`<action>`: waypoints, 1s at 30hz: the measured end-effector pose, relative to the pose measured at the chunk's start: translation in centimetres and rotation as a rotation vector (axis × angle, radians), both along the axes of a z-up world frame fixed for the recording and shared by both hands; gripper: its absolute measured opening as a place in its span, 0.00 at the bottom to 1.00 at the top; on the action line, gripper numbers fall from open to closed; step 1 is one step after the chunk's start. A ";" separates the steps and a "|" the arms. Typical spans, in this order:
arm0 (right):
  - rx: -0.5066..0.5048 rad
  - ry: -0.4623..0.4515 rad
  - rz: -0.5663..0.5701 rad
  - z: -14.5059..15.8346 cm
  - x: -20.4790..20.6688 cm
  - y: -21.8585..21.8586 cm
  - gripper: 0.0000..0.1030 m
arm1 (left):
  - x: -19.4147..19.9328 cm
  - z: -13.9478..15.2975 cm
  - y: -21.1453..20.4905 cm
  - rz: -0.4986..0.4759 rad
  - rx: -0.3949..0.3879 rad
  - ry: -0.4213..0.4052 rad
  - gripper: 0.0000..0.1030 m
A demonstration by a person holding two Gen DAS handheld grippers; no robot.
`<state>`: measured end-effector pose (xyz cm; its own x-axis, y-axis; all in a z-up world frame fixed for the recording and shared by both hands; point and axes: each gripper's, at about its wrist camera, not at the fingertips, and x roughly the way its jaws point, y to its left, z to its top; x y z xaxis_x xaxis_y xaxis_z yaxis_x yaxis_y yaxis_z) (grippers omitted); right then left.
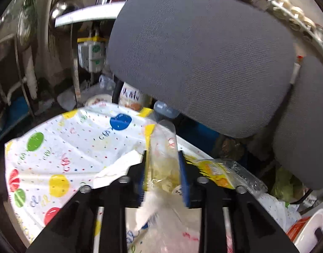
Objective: Collect trash
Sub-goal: 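Grasp the yellow snack wrapper with the left tool while the right tool holds the bowl, then carry the bowl and wrapper to the trash bin and open both tools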
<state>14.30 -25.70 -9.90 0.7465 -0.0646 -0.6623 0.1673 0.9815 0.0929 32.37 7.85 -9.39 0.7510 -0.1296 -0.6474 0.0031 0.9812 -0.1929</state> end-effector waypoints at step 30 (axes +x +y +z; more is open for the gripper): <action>0.036 -0.054 -0.582 -0.2 -26.4 -20.7 0.07 | -26.1 2.0 -27.3 -0.727 -0.045 -0.155 0.14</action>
<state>-12.08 -46.36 -10.10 0.6277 -0.4524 -0.6335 0.6719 0.7258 0.1475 6.23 -19.43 -7.38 0.5477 -0.6523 -0.5239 0.6790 0.7125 -0.1772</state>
